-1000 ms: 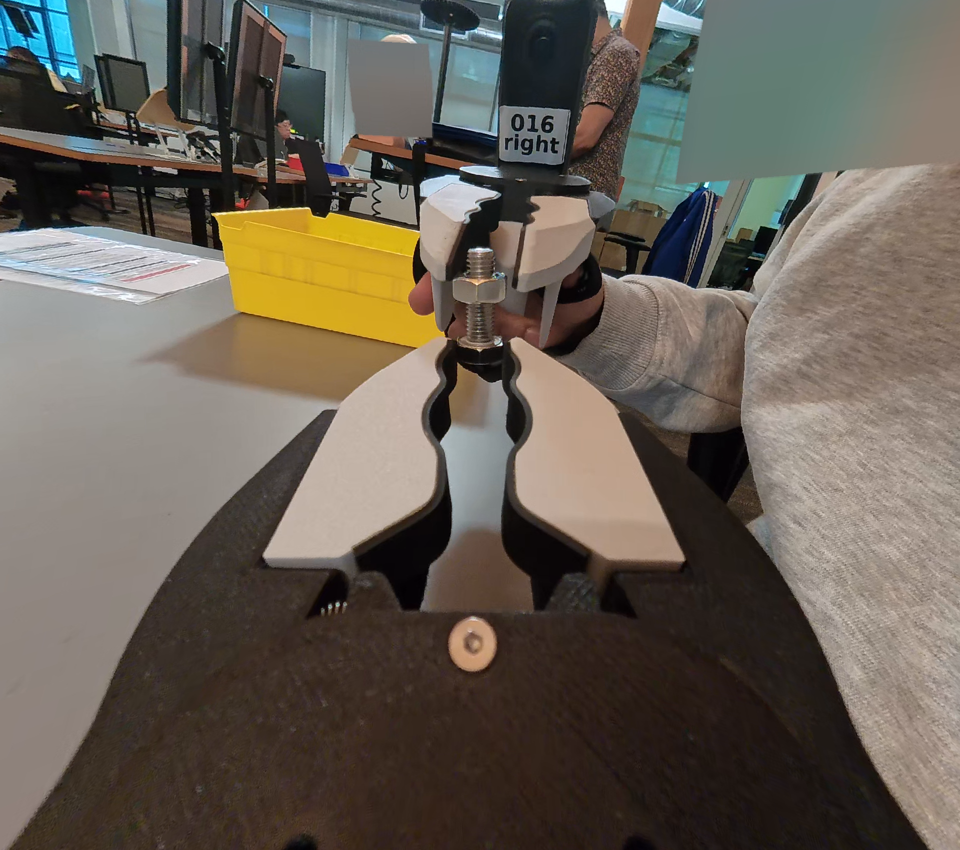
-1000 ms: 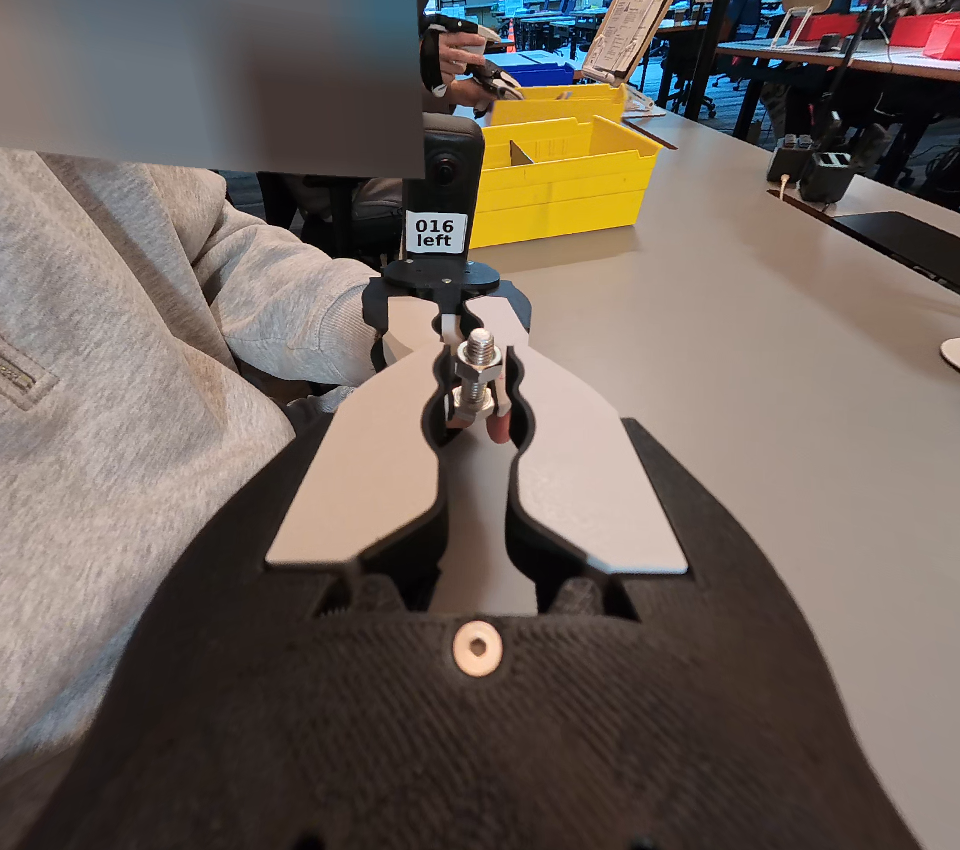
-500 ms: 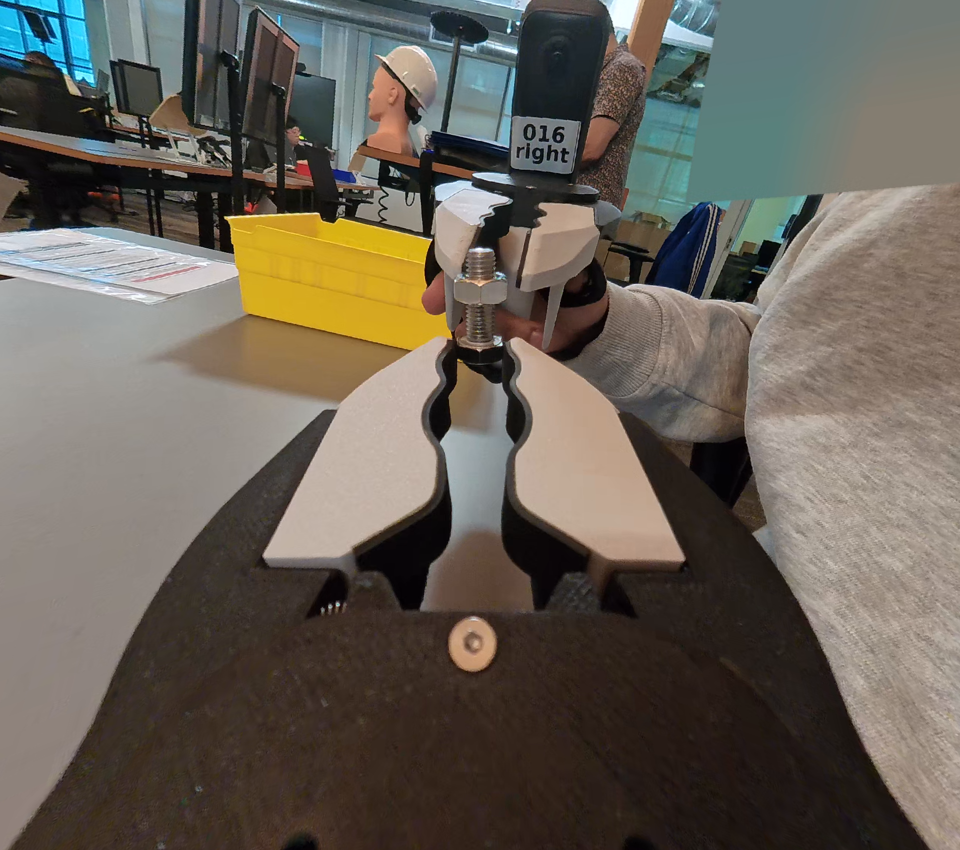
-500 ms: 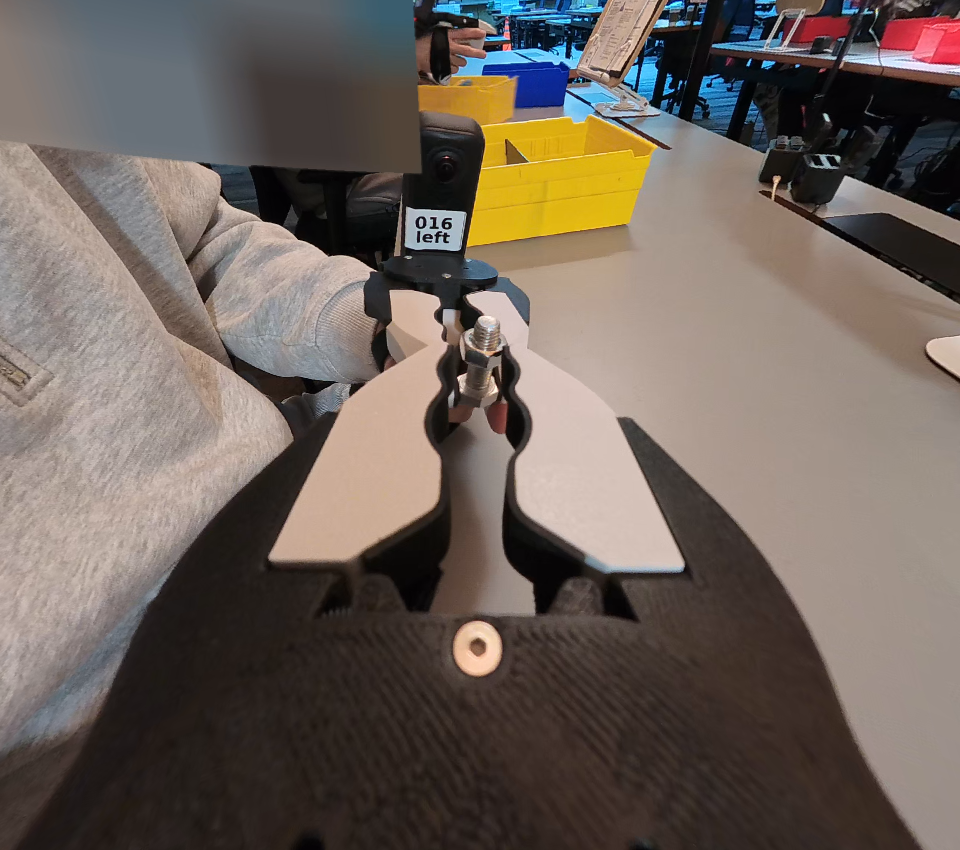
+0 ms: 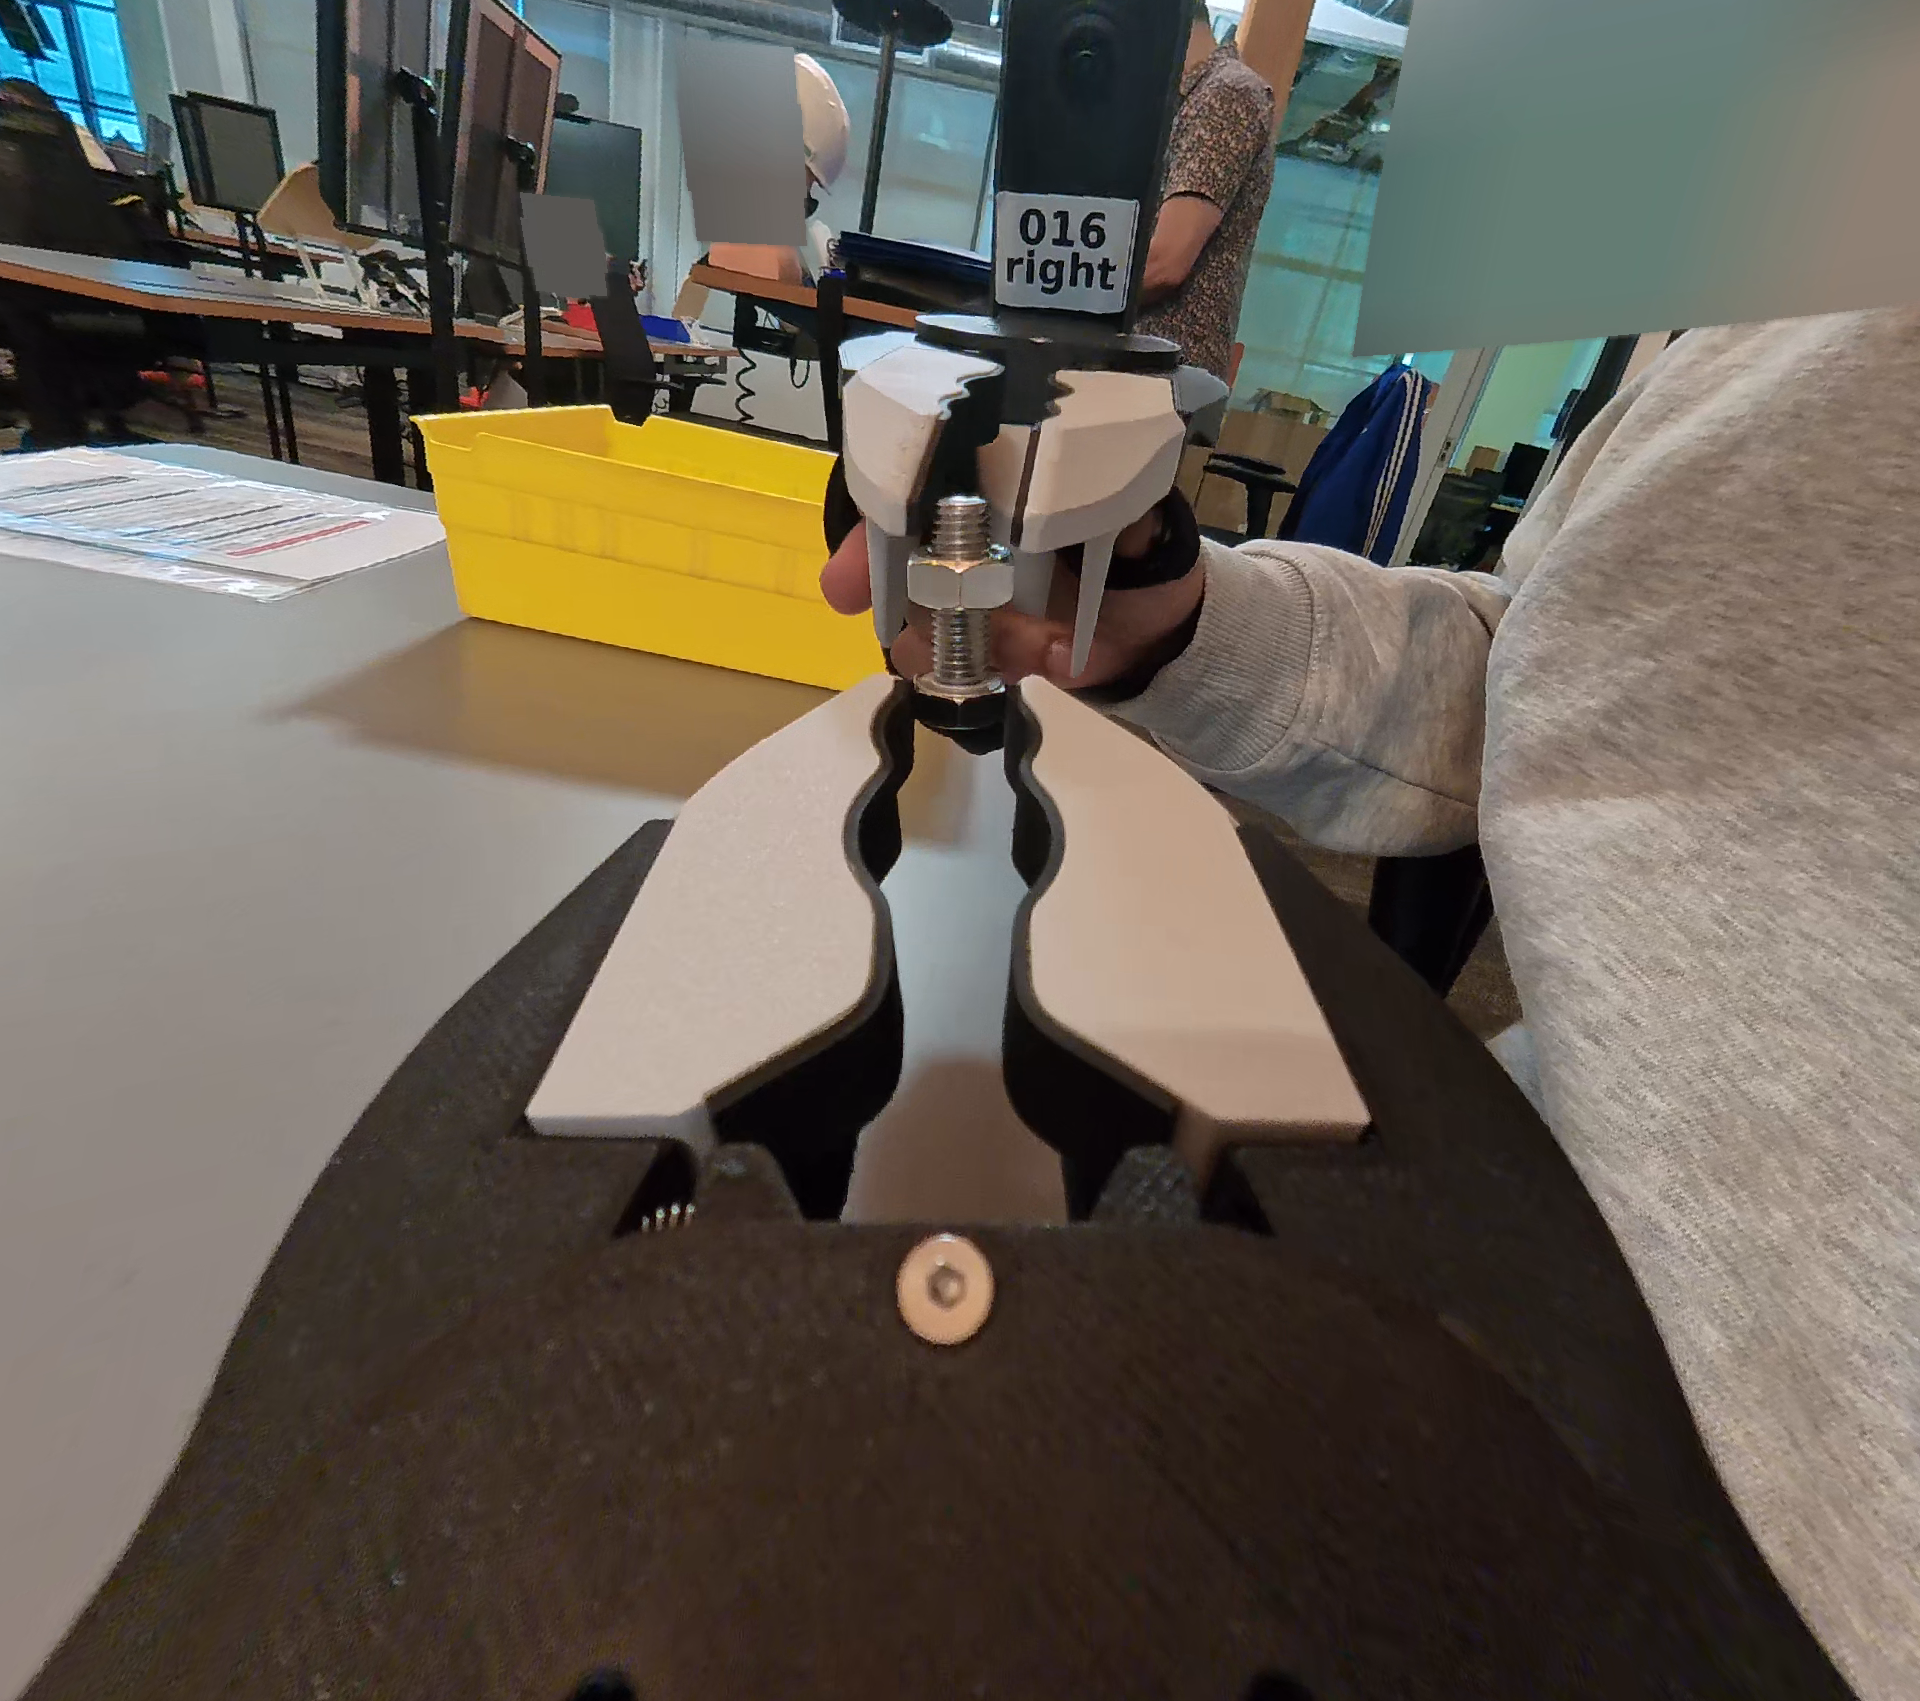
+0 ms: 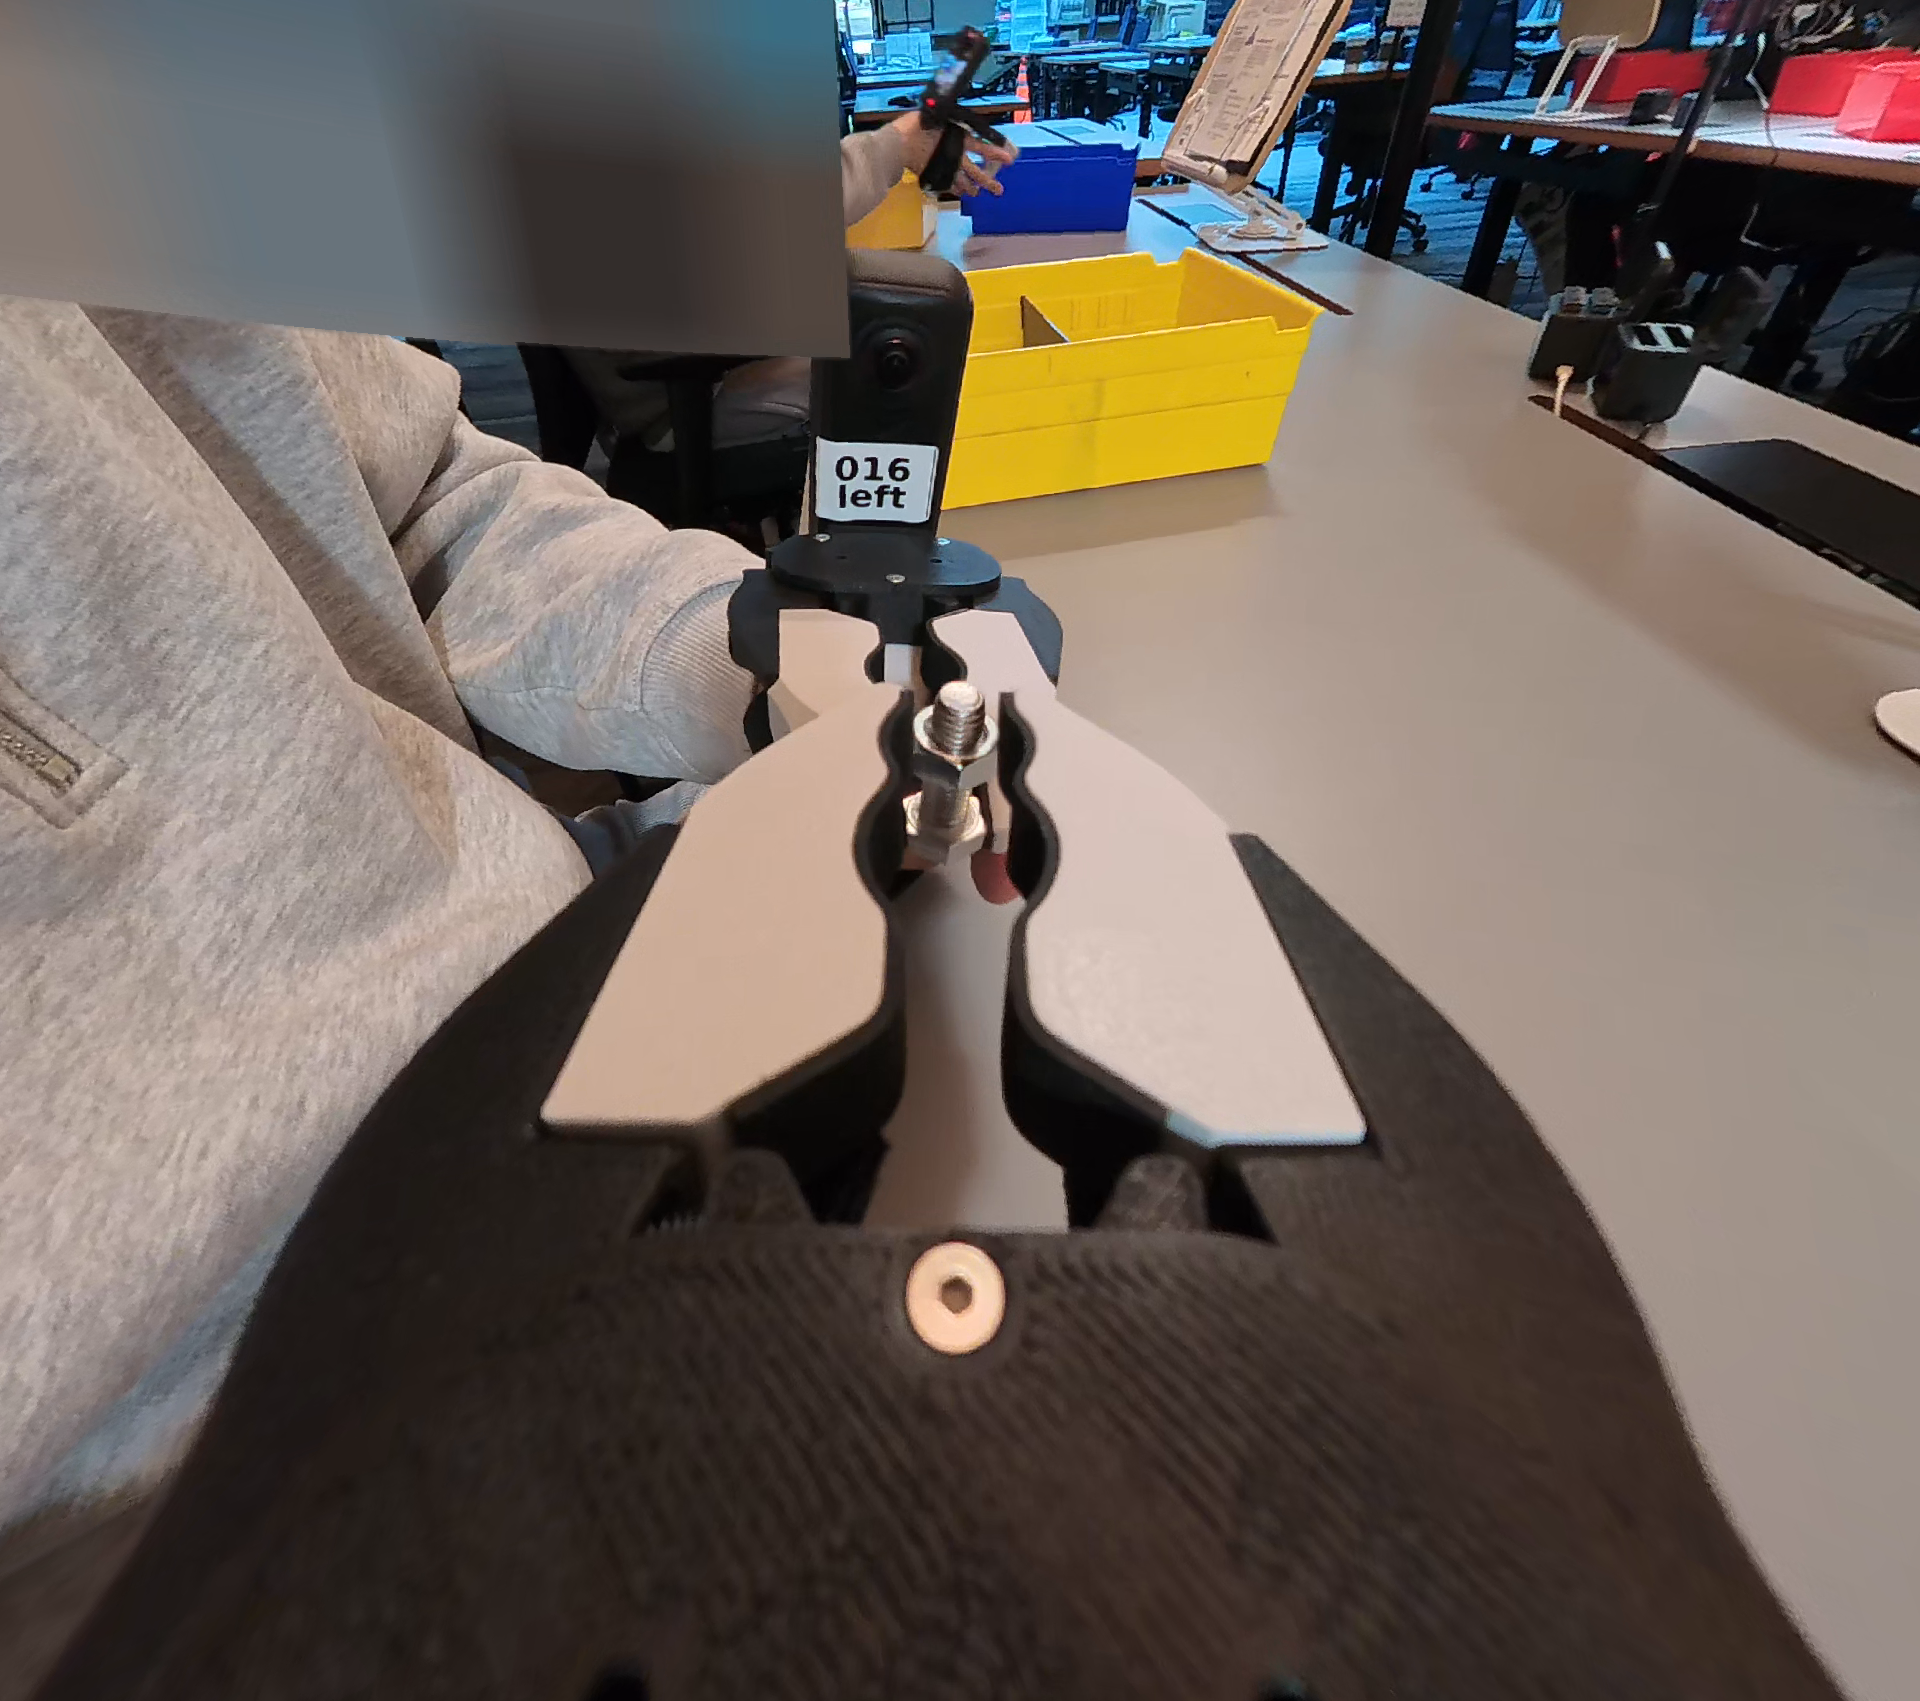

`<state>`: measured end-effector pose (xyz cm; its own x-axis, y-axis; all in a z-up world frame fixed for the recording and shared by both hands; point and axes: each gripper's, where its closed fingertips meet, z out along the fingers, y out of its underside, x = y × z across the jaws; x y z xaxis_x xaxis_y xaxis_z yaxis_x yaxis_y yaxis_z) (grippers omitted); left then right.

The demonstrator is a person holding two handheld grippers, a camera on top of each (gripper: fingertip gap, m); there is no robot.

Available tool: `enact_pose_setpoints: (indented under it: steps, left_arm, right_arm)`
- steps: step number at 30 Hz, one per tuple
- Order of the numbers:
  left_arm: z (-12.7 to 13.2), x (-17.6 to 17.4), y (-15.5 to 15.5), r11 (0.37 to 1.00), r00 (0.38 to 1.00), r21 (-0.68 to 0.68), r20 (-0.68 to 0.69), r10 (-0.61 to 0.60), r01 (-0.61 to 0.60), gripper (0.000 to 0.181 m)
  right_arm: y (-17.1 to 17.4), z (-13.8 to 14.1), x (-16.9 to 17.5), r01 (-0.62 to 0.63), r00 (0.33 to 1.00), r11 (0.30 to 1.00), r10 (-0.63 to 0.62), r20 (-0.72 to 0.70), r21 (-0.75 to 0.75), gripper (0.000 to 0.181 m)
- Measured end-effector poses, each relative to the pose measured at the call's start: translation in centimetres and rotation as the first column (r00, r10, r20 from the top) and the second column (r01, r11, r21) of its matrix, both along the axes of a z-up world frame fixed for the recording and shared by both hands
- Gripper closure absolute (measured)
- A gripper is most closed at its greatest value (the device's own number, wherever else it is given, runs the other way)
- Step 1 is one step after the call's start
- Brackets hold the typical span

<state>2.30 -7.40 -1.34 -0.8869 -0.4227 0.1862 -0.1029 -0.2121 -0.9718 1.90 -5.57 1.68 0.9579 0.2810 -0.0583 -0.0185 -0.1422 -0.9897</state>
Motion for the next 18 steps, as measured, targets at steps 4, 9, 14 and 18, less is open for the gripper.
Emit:
enact_pose_setpoints:
  steps: [4,9,14,18]
  left_arm:
    - [-0.11,-0.11,-0.15,1.000,1.000,0.009,0.002,-0.006,0.006,0.164]
    - [-0.12,-0.13,-0.19,1.000,1.000,0.013,0.005,-0.005,0.005,0.164]
    - [-0.08,-0.15,-0.19,1.000,1.000,0.011,0.007,-0.003,0.003,0.164]
    - [-0.05,-0.13,-0.13,1.000,1.000,0.008,0.006,0.000,0.000,0.164]
  right_arm:
    - [0.05,-0.03,-0.07,-0.003,1.000,1.000,0.003,-0.003,0.000,0.168]
    - [0.11,-0.21,-0.19,-0.009,1.000,1.000,0.009,-0.005,-0.005,0.171]
    - [0.14,-0.21,-0.22,-0.010,1.000,1.000,0.010,-0.009,-0.003,0.171]
    - [0.18,-0.17,-0.19,-0.003,1.000,1.000,0.003,-0.003,-0.001,0.171]
